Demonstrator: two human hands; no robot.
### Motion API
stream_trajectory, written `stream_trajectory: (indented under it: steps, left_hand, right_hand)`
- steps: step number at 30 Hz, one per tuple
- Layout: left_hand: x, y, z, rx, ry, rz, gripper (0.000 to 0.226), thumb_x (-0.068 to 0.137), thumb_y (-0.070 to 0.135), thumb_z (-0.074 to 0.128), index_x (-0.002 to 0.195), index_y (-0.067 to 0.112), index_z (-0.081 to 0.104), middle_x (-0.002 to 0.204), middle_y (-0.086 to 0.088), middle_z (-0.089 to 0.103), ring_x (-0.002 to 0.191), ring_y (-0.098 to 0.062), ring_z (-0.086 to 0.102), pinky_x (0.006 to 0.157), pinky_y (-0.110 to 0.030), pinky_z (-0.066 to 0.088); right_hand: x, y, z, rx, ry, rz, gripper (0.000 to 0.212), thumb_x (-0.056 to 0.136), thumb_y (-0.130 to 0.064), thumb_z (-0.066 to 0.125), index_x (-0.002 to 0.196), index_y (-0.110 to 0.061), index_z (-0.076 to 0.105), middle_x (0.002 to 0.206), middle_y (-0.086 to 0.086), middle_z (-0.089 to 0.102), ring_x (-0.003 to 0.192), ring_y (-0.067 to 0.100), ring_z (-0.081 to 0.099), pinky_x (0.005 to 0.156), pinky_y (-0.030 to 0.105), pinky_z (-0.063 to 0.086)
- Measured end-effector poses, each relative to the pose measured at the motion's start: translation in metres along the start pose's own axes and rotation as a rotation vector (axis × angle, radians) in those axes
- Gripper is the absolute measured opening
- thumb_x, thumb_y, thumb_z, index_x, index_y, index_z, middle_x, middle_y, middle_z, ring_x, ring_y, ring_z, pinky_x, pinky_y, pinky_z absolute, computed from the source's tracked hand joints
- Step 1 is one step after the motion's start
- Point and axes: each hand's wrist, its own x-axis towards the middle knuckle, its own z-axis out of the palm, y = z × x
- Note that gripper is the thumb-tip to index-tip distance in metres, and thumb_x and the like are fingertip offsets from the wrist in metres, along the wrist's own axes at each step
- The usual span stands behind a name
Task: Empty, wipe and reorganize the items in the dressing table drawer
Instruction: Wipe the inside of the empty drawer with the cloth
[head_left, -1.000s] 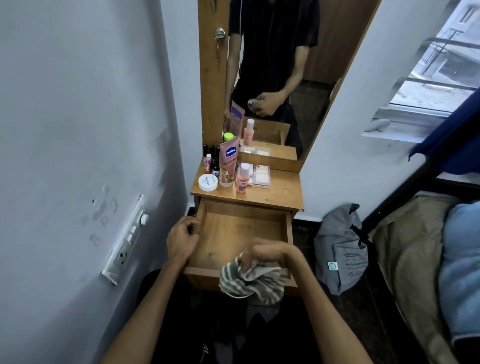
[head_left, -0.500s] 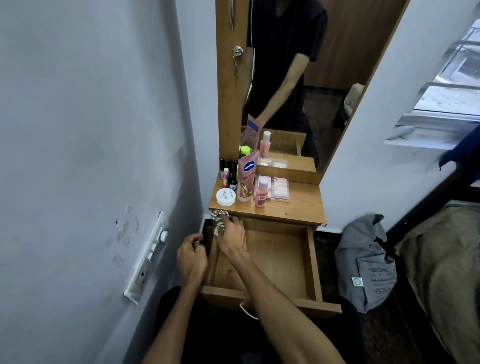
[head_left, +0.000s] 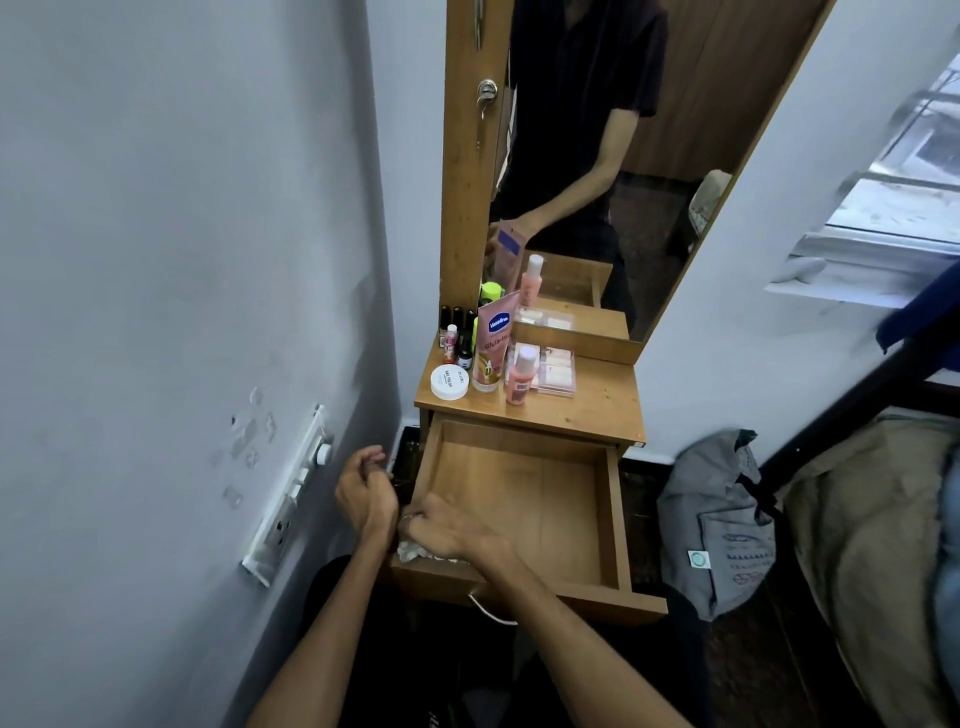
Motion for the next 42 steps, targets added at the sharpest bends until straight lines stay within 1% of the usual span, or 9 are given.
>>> stream_trajectory:
  steps: [4, 8, 13, 15, 17, 23, 29, 34, 42]
  left_hand:
    - [-0.009, 0.007, 0.000, 0.054, -0.057, 0.092, 0.026, 0.081, 0.028, 0.045, 0.091, 0.036, 0.068, 0.099, 0.002, 0.074, 0.090, -0.028, 0.069, 0.085, -0.050, 0.057]
    - [-0.016, 0.013, 0.001, 0.209, -0.141, 0.188, 0.023, 0.087, 0.008, 0.058, 0.093, 0.027, 0.070, 0.102, -0.002, 0.072, 0.096, -0.024, 0.065, 0.083, -0.038, 0.052]
    - [-0.022, 0.016, 0.003, 0.479, -0.333, 0.310, 0.016, 0.085, 0.015, 0.065, 0.099, 0.020, 0.070, 0.103, 0.004, 0.067, 0.088, -0.017, 0.060, 0.079, -0.031, 0.045]
    - [-0.023, 0.015, 0.004, 0.556, -0.369, 0.339, 0.015, 0.083, 0.021, 0.067, 0.098, 0.021, 0.070, 0.102, 0.004, 0.065, 0.084, -0.015, 0.058, 0.075, -0.031, 0.044]
    - [-0.023, 0.014, 0.004, 0.573, -0.363, 0.333, 0.016, 0.081, 0.023, 0.069, 0.097, 0.021, 0.071, 0.103, 0.002, 0.066, 0.086, -0.020, 0.061, 0.074, -0.031, 0.044]
    - [-0.022, 0.011, 0.006, 0.587, -0.352, 0.331, 0.011, 0.079, 0.024, 0.067, 0.089, 0.024, 0.071, 0.098, 0.001, 0.069, 0.088, -0.025, 0.065, 0.073, -0.032, 0.049]
    - [-0.015, 0.008, 0.009, 0.601, -0.357, 0.392, 0.007, 0.080, 0.021, 0.066, 0.086, 0.018, 0.069, 0.094, -0.003, 0.066, 0.083, -0.030, 0.064, 0.067, -0.034, 0.046]
    - [-0.017, 0.005, 0.007, 0.604, -0.378, 0.381, 0.009, 0.078, 0.016, 0.066, 0.083, 0.023, 0.068, 0.095, 0.006, 0.061, 0.083, -0.020, 0.060, 0.071, -0.033, 0.046]
    - [-0.014, 0.007, 0.006, 0.603, -0.396, 0.387, 0.018, 0.076, 0.011, 0.067, 0.088, 0.024, 0.069, 0.098, 0.010, 0.059, 0.083, -0.017, 0.059, 0.071, -0.030, 0.043]
  right_hand:
    - [-0.020, -0.004, -0.005, -0.111, 0.102, -0.039, 0.035, 0.078, -0.047, 0.053, 0.080, -0.017, 0.073, 0.074, 0.007, 0.068, 0.071, 0.029, 0.063, 0.059, 0.032, 0.043]
    - [-0.043, 0.007, -0.025, -0.182, 0.030, 0.003, 0.035, 0.077, -0.054, 0.060, 0.083, -0.025, 0.077, 0.075, -0.001, 0.071, 0.072, 0.021, 0.066, 0.061, 0.030, 0.050]
    - [-0.042, 0.024, -0.042, -0.037, 0.627, 0.137, 0.022, 0.082, -0.038, 0.067, 0.082, -0.017, 0.072, 0.077, -0.004, 0.070, 0.069, 0.013, 0.064, 0.065, 0.027, 0.052]
    - [-0.029, 0.024, -0.043, -0.035, 0.750, 0.089, 0.023, 0.084, -0.031, 0.067, 0.104, -0.022, 0.075, 0.095, -0.001, 0.069, 0.086, 0.019, 0.065, 0.073, 0.032, 0.052]
    - [-0.008, 0.027, -0.039, -0.028, 0.769, 0.051, 0.034, 0.086, -0.026, 0.066, 0.120, -0.023, 0.072, 0.106, 0.002, 0.067, 0.097, 0.023, 0.063, 0.081, 0.037, 0.054]
    - [0.041, 0.025, -0.021, 0.221, 0.899, 0.126, 0.031, 0.091, -0.023, 0.066, 0.121, -0.022, 0.071, 0.116, 0.002, 0.068, 0.105, 0.025, 0.066, 0.090, 0.033, 0.052]
    - [0.069, 0.027, -0.013, 0.072, 0.678, 0.068, 0.055, 0.090, -0.025, 0.062, 0.144, -0.032, 0.055, 0.133, 0.012, 0.055, 0.125, 0.033, 0.051, 0.110, 0.040, 0.042]
    - [0.066, 0.039, -0.035, -0.133, 0.665, 0.069, 0.051, 0.093, -0.017, 0.058, 0.139, -0.037, 0.056, 0.122, 0.012, 0.058, 0.100, 0.040, 0.066, 0.087, 0.046, 0.055]
    - [0.043, 0.079, -0.031, 0.050, 0.911, 0.284, 0.027, 0.093, -0.032, 0.063, 0.118, -0.024, 0.067, 0.107, 0.001, 0.073, 0.091, 0.024, 0.072, 0.078, 0.036, 0.056]
